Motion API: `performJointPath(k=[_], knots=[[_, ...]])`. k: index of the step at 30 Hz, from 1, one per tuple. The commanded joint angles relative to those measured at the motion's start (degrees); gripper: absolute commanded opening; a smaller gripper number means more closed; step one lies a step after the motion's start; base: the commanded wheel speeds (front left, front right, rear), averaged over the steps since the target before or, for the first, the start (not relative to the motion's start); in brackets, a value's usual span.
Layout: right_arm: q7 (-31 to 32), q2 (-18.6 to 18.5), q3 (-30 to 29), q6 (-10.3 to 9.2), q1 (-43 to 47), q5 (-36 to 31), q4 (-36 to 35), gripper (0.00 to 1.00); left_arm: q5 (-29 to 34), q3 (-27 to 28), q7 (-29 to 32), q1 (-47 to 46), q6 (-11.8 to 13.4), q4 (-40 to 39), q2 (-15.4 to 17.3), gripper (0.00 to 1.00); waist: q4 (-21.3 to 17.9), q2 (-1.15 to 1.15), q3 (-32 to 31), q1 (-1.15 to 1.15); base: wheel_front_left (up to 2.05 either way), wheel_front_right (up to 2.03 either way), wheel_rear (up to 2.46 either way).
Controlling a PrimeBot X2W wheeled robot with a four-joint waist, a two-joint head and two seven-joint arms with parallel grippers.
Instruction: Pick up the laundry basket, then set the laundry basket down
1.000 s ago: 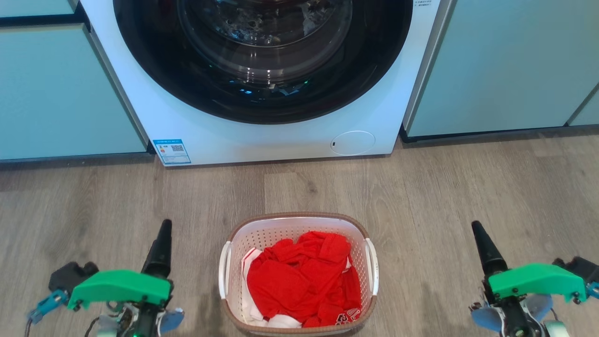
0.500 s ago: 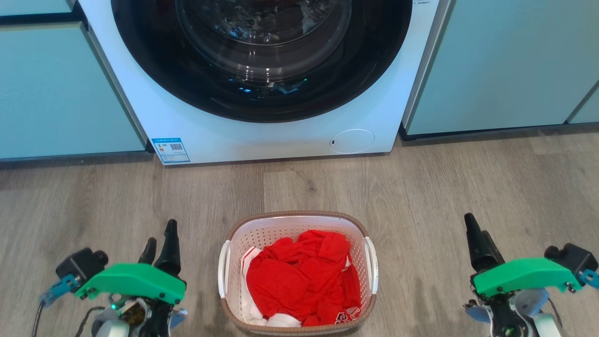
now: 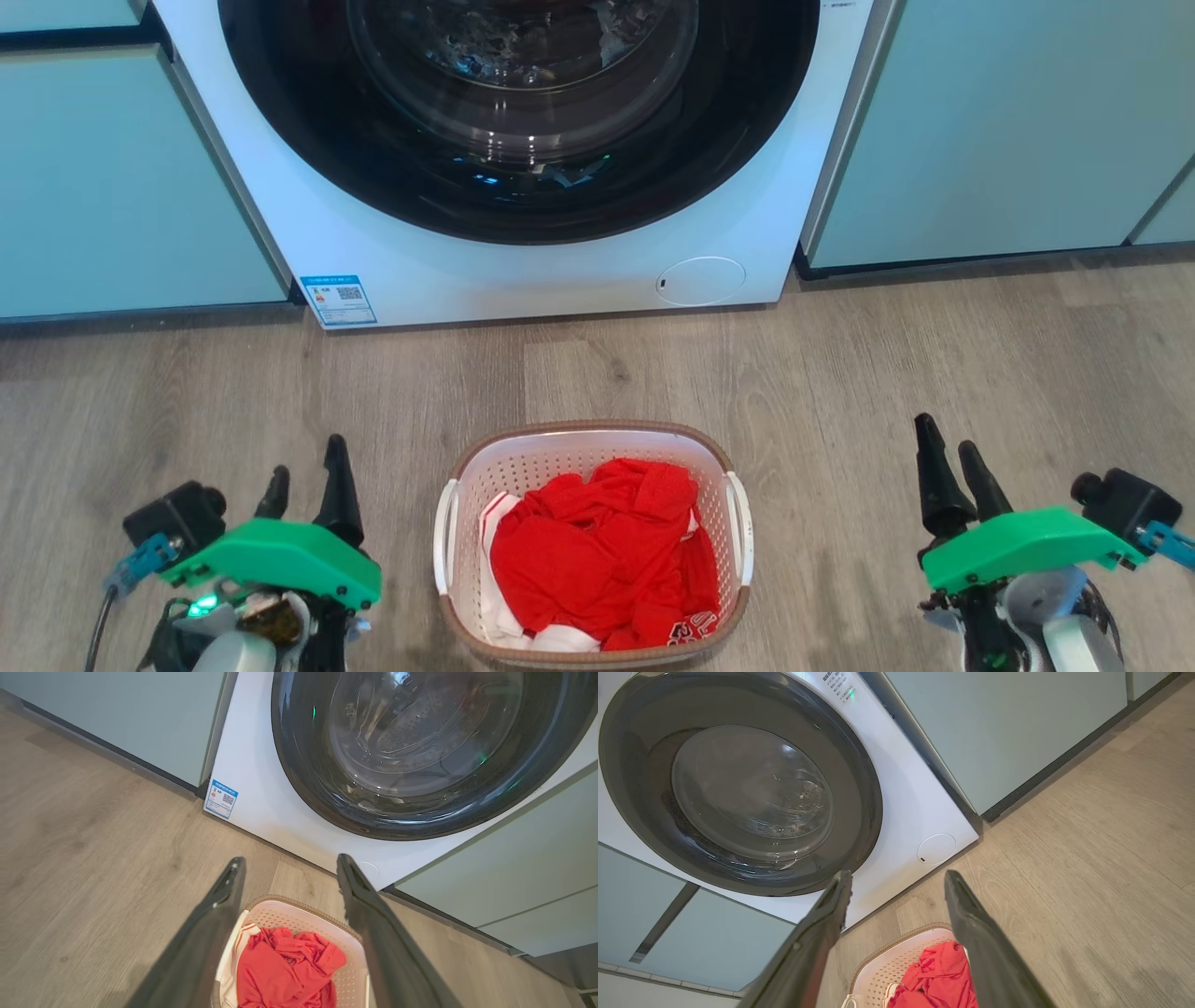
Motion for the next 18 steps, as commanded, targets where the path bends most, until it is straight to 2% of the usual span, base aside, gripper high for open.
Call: performJointPath(k=[1,11,18], knots=[[-1.06,-0.83,1.1,0.09,-2.72,-2.39,-2.56,1.0,2.38,0.54,-0.99,-2.96,1.03,-2.71,1.65,1.0,-0.02,0.0,0.02,0.0,0.0,0.0,0.0],[-2.9,-0.93,2.5,0.1,-2.52,-10.34,-3.8,1.0,10.01,-2.67,-2.85,-2.62,5.22,-4.93,3.6,1.0,-0.23,0.0,-0.25,0.0,0.0,0.0,0.0],[-3.91,-0.98,3.11,0.11,-2.29,-14.56,-4.36,1.0,13.83,-4.25,-3.88,-2.17,7.05,-6.16,4.33,1.0,-0.32,0.0,-0.46,0.0,0.0,0.0,0.0]])
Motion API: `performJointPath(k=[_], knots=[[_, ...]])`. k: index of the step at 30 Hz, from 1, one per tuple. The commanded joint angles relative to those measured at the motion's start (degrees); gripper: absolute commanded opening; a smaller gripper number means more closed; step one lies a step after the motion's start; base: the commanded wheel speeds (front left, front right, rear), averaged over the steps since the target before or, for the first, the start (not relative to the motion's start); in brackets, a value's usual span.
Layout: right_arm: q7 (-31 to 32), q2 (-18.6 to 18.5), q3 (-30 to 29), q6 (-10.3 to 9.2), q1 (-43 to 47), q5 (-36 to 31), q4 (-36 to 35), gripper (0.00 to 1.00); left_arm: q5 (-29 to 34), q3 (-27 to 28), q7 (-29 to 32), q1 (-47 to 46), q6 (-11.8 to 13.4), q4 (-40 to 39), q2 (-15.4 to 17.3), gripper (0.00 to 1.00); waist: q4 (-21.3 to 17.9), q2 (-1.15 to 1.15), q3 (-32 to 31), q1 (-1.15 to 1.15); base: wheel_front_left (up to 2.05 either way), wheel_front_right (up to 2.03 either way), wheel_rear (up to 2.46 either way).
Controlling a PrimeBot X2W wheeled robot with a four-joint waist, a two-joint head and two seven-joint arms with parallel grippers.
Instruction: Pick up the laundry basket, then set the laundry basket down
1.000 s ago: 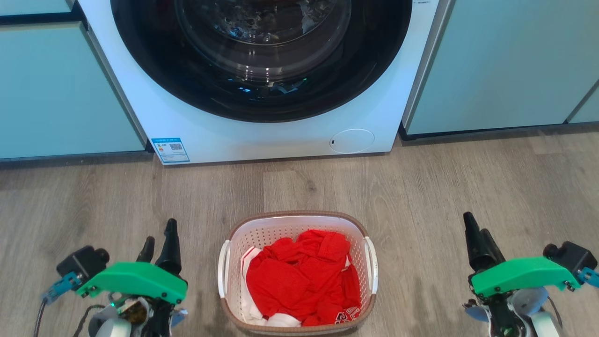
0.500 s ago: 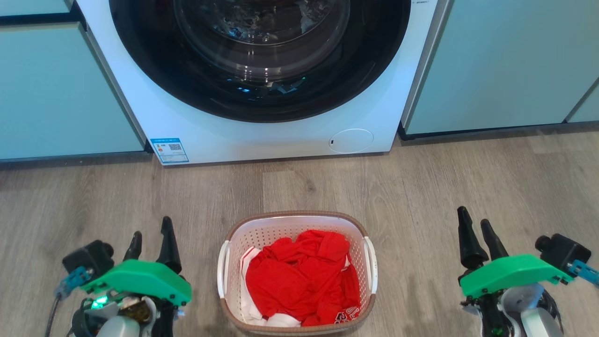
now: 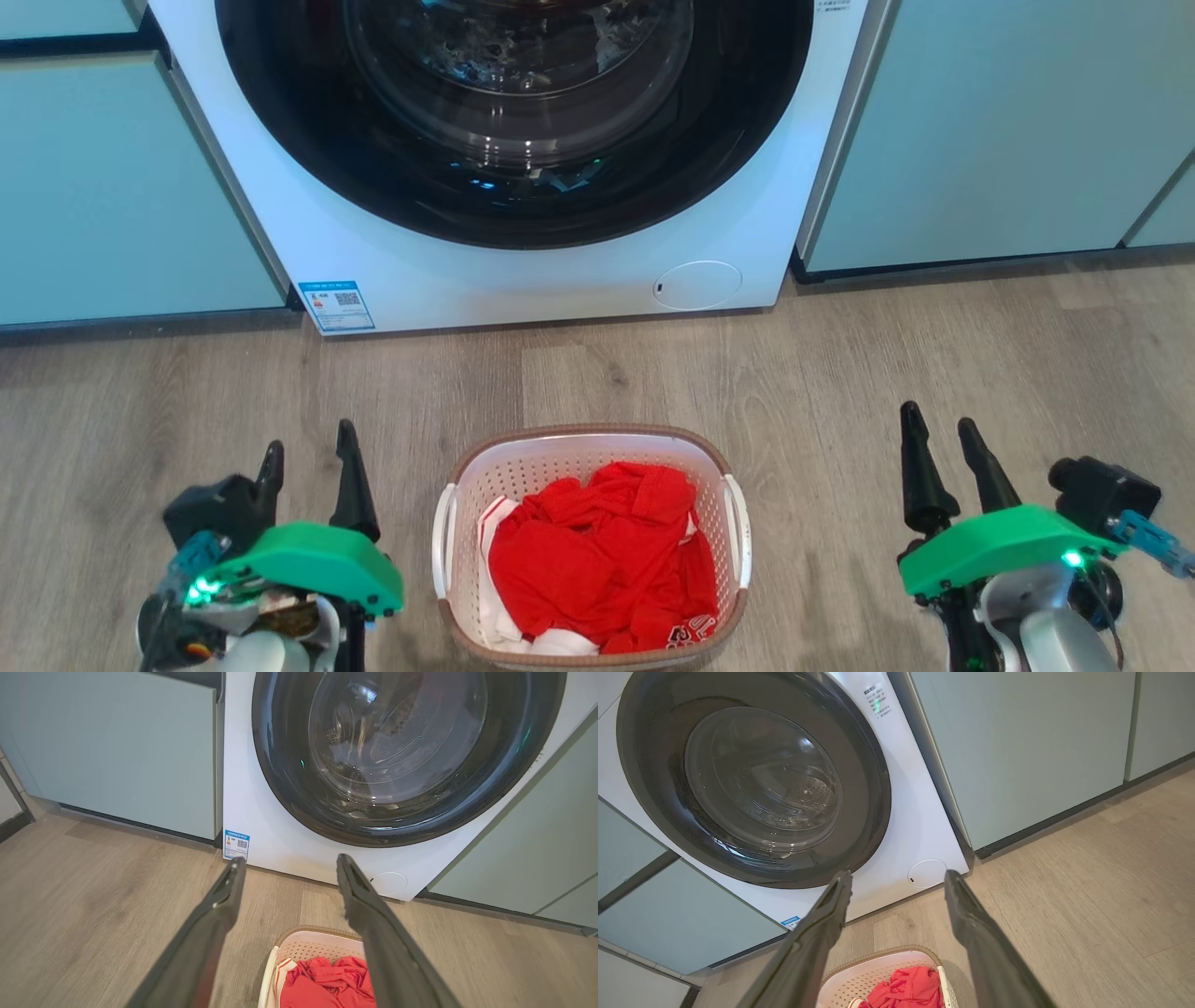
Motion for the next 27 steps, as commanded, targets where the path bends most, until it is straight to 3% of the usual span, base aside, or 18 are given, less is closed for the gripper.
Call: performJointPath(k=[1,15,27], knots=[[-0.99,-0.81,1.15,0.11,-2.26,-1.73,-2.56,1.0,1.78,1.06,-0.74,-2.1,0.88,-2.54,1.54,1.0,0.0,0.0,-0.04,0.0,0.0,0.0,0.0],[-3.34,-0.93,2.7,0.13,-1.69,-11.17,-3.61,1.0,10.22,-1.01,-3.12,-0.47,2.26,-5.11,1.82,1.0,-0.02,0.0,-0.39,0.0,0.0,0.0,0.0],[-5.36,-1.04,4.12,0.14,-1.49,-19.38,-4.22,1.0,17.0,-0.26,-5.16,1.17,-0.27,-5.86,0.18,1.0,-0.08,0.0,-0.31,0.0,0.0,0.0,0.0]])
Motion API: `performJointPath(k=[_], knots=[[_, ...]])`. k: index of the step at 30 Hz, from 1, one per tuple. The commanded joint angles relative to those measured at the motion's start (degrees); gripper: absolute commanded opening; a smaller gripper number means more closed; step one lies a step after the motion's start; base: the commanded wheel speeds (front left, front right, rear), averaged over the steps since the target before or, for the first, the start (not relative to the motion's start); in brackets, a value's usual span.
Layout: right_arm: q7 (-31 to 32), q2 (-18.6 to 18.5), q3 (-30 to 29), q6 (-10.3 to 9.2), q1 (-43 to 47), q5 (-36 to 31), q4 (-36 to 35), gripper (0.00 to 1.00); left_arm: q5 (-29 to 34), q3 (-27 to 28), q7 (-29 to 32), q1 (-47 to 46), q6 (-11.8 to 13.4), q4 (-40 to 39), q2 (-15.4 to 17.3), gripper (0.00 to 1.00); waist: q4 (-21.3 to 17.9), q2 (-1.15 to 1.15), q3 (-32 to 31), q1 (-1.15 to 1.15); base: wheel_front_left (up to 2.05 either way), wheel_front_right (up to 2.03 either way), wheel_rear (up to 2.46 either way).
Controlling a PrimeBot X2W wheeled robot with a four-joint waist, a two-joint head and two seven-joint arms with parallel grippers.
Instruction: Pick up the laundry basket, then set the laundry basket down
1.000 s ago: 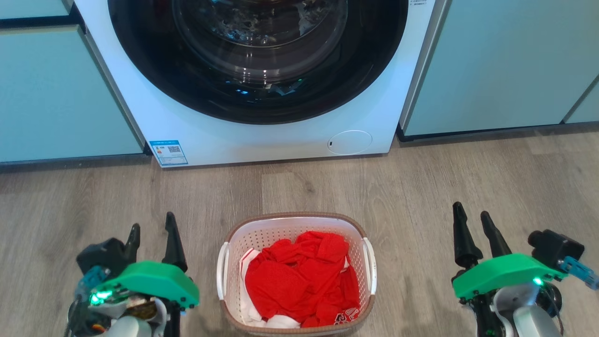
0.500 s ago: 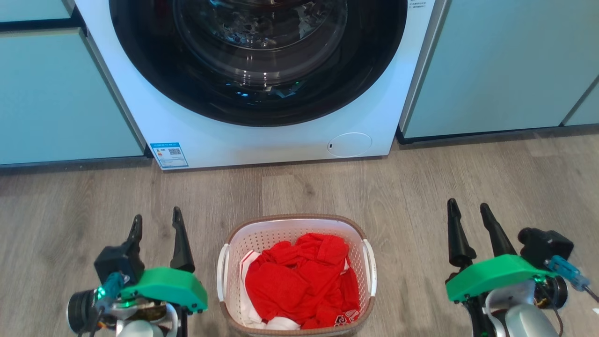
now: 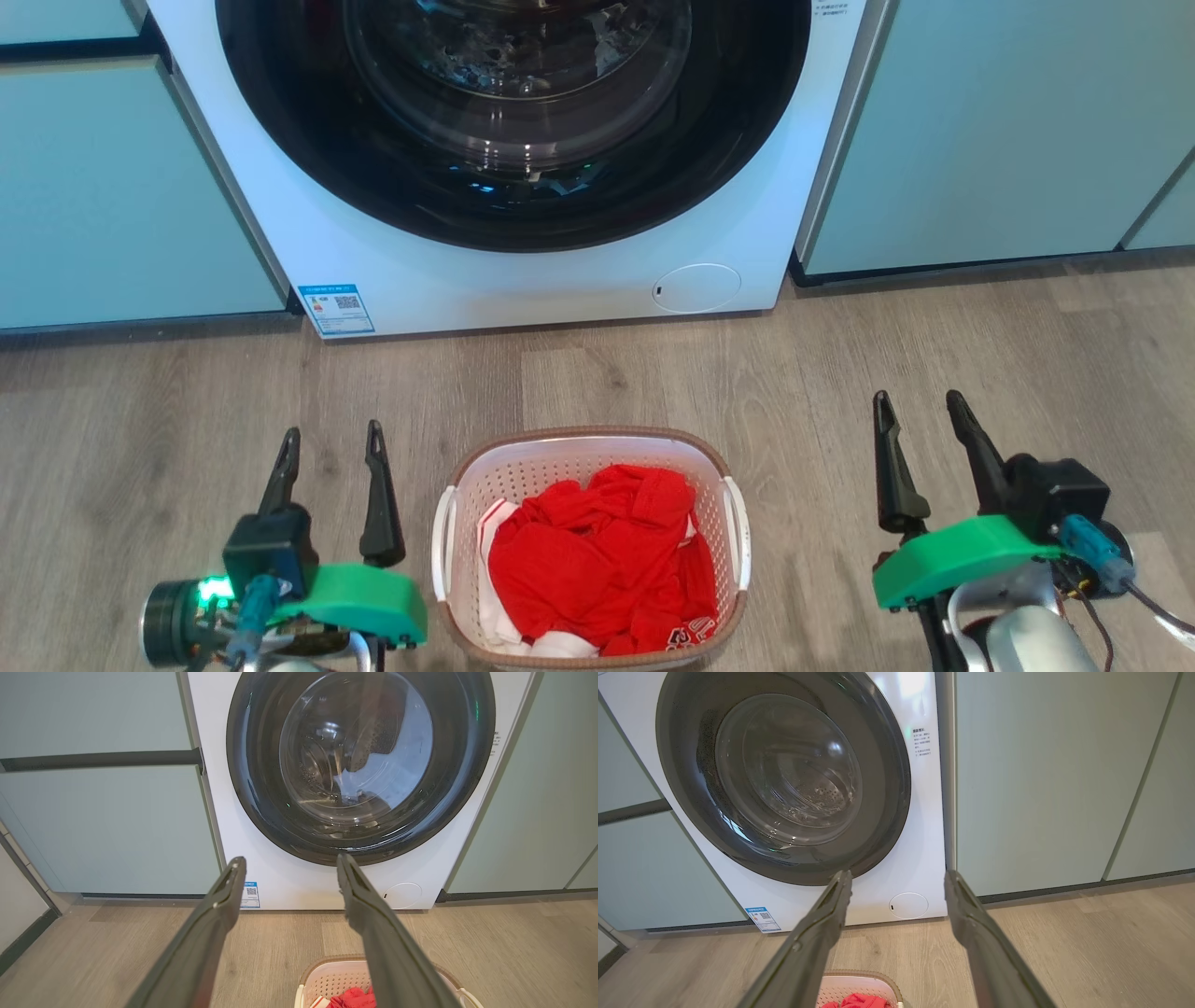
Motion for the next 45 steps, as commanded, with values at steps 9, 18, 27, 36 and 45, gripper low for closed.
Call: performJointPath(k=[9,18,27,36,45], knots=[[-2.38,-0.75,2.62,0.15,-1.53,-7.89,-3.09,1.0,8.37,3.54,-2.44,-0.5,-1.94,-2.6,-1.6,1.0,-0.13,0.0,0.12,0.0,0.0,0.0,0.0],[-3.01,-0.78,3.19,0.16,-1.43,-10.26,-3.16,1.0,11.18,5.71,-3.07,0.4,-4.35,-1.57,-3.39,1.0,-0.35,0.0,0.08,0.0,0.0,0.0,0.0],[-3.01,-0.78,2.83,0.16,-1.5,-10.25,-2.89,1.0,12.11,7.94,-3.07,0.64,-6.61,-0.61,-5.04,1.0,-0.31,0.0,0.07,0.0,0.0,0.0,0.0],[-3.01,-0.78,2.83,0.16,-1.57,-10.11,-2.81,1.0,13.16,9.31,-3.07,0.83,-7.77,-0.43,-5.91,1.0,-0.42,0.0,0.0,0.0,0.0,0.0,0.0],[-3.01,-0.78,2.48,0.16,-1.5,-10.11,-2.99,1.0,13.8,10.01,-3.07,0.93,-8.57,-0.51,-6.4,1.0,-0.57,0.0,0.38,0.0,0.0,0.0,0.0]])
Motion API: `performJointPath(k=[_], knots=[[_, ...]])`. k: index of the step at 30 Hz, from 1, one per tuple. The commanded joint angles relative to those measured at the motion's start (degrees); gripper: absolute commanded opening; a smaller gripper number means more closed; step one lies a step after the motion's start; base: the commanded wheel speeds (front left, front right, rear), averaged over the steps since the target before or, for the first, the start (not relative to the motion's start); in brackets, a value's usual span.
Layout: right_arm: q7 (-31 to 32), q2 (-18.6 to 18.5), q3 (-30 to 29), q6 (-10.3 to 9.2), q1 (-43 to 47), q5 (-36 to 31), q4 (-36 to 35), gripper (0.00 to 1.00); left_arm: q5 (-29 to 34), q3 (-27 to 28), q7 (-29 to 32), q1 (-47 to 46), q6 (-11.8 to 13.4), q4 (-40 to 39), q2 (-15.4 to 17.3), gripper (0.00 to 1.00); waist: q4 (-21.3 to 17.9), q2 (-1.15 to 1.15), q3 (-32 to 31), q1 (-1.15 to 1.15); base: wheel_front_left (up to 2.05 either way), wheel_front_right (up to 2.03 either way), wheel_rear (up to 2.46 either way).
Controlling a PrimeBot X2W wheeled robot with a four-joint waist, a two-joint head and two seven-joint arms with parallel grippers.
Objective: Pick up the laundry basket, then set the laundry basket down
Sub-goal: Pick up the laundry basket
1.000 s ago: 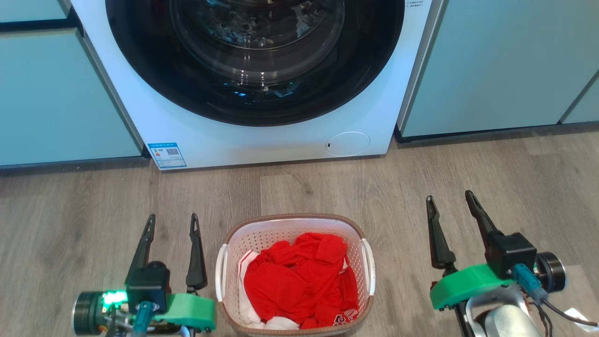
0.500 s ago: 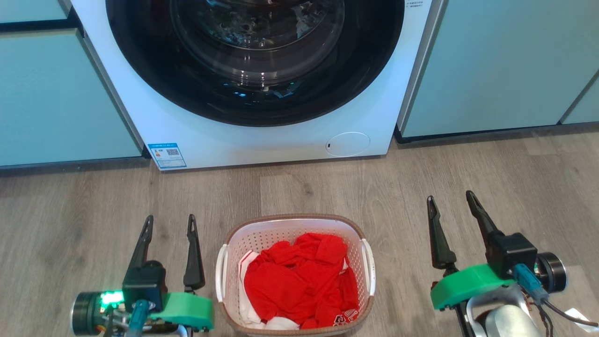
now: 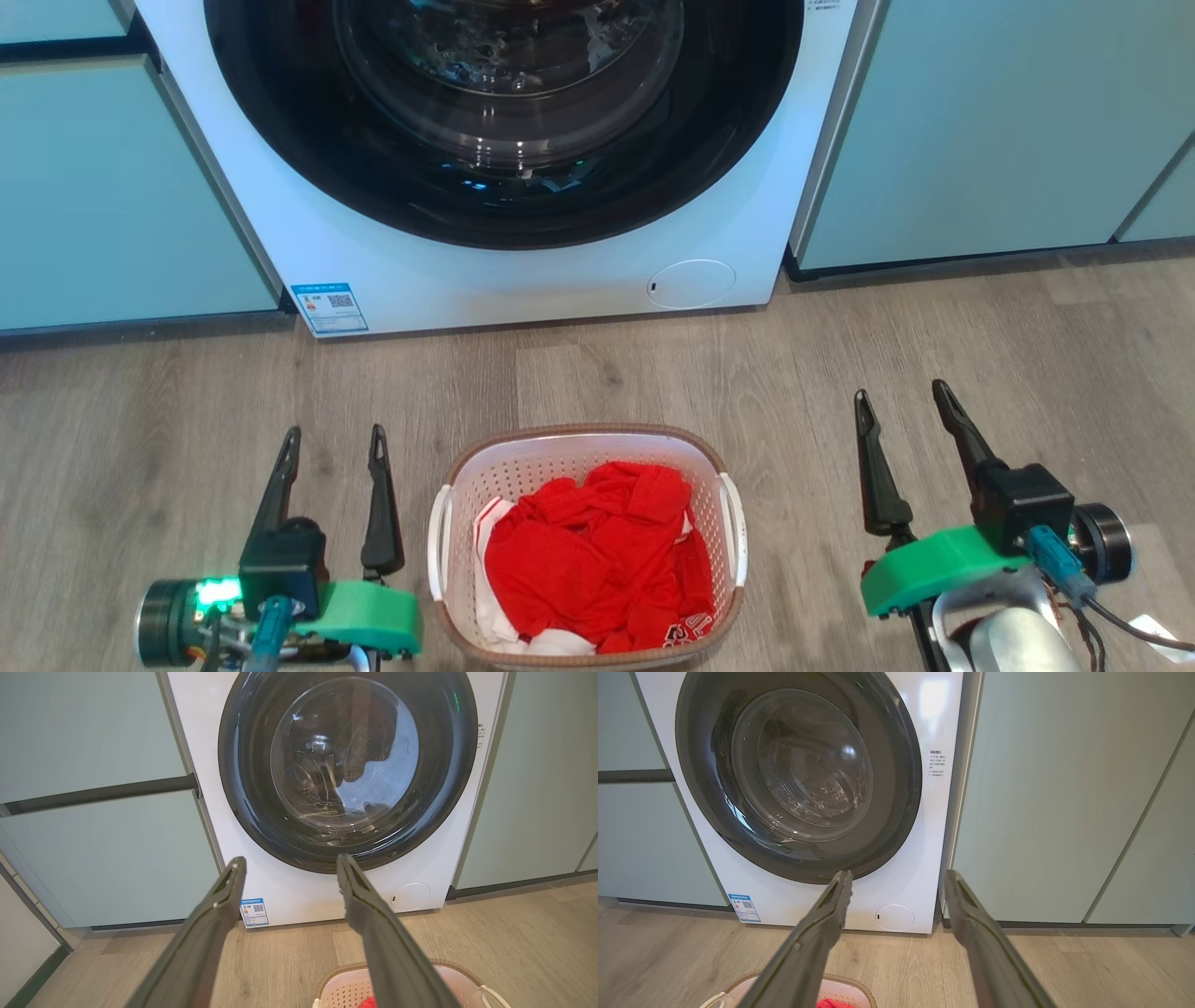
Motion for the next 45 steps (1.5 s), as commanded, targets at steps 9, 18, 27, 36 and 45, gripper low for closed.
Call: performJointPath(k=[9,18,27,36,45], knots=[[-0.75,-0.59,0.78,0.14,-1.94,-0.05,-2.21,1.0,1.21,2.51,-0.54,-1.9,-0.69,-1.8,-0.59,1.0,0.21,0.0,1.47,0.0,0.0,0.0,0.0],[-0.76,-0.59,0.41,0.14,-5.8,0.26,-0.4,1.0,0.59,2.22,-0.54,-6.7,-2.41,0.73,-1.02,1.0,0.95,0.0,9.73,0.0,0.0,0.0,0.0],[-0.76,-0.59,-0.31,0.14,-18.08,0.57,11.0,1.0,-0.85,2.41,-0.54,-20.24,-5.11,11.73,-1.68,1.0,2.59,0.0,26.26,0.0,0.0,0.0,0.0],[-0.76,-0.59,1.11,0.14,-27.19,1.22,20.09,1.0,-1.88,2.25,-0.54,-30.04,-6.31,21.94,-2.07,1.0,4.77,0.0,37.35,0.0,0.0,0.0,0.0],[-0.76,-0.59,3.03,0.14,-29.87,2.76,26.48,1.0,-4.21,-0.04,-0.54,-33.14,-7.44,28.64,-2.15,1.0,5.21,0.0,42.45,0.0,0.0,0.0,0.0]])
